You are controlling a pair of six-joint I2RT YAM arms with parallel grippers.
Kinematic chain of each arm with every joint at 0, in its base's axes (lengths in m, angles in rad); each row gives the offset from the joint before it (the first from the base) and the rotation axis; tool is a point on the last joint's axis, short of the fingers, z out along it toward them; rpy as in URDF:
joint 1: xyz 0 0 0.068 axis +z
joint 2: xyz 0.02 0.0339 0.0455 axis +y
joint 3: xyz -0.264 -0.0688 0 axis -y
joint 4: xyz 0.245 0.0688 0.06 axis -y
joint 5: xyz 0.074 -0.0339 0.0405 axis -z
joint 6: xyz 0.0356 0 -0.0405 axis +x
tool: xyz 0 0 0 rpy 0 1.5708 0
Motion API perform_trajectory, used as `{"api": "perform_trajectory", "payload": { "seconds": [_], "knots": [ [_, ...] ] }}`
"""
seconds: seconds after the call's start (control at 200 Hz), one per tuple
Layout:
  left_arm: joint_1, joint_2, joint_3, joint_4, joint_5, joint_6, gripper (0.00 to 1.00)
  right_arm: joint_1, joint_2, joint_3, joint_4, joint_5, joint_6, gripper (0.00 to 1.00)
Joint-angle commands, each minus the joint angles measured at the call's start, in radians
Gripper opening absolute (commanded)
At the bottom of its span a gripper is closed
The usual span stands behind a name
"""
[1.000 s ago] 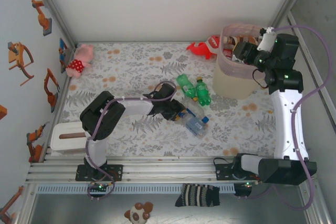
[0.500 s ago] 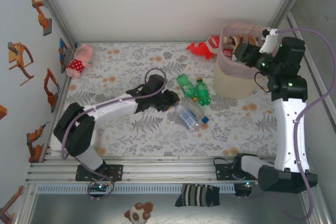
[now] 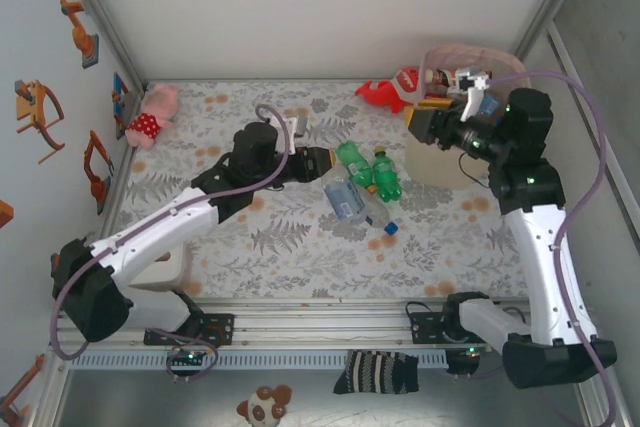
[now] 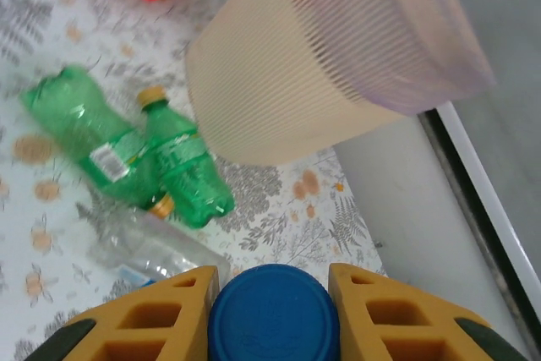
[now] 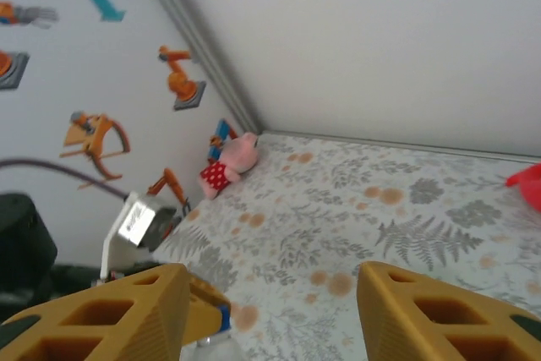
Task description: Put the plastic bottles in the bin
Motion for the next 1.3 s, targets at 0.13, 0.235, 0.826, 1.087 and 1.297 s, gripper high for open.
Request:
{"api": "perform_trajectory", "payload": {
  "seconds": [0.13,0.235,0.826,1.087,1.297],
  "knots": [
    [0.002,-0.082,0.051,0.087,0.1,0.243,0.16,0.174,-0.009,-0.024,0.006,0.012,-0.198,0.68],
    [0.001,-0.097,0.068,0.101,0.117,0.268,0.16,0.246,-0.003,-0.051,0.002,0.067,-0.256,0.74],
    [0.003,-0.116,0.121,0.074,0.133,0.271,0.15,0.465,0.13,-0.058,-0.009,0.167,-0.363,0.83],
    [0.002,-0.117,0.117,0.091,0.138,0.266,0.16,0.477,0.153,-0.041,-0.018,0.163,-0.357,0.68],
    [0.002,-0.124,0.112,0.099,0.131,0.262,0.23,0.477,0.154,-0.034,-0.015,0.176,-0.329,0.57]
  ]
}}
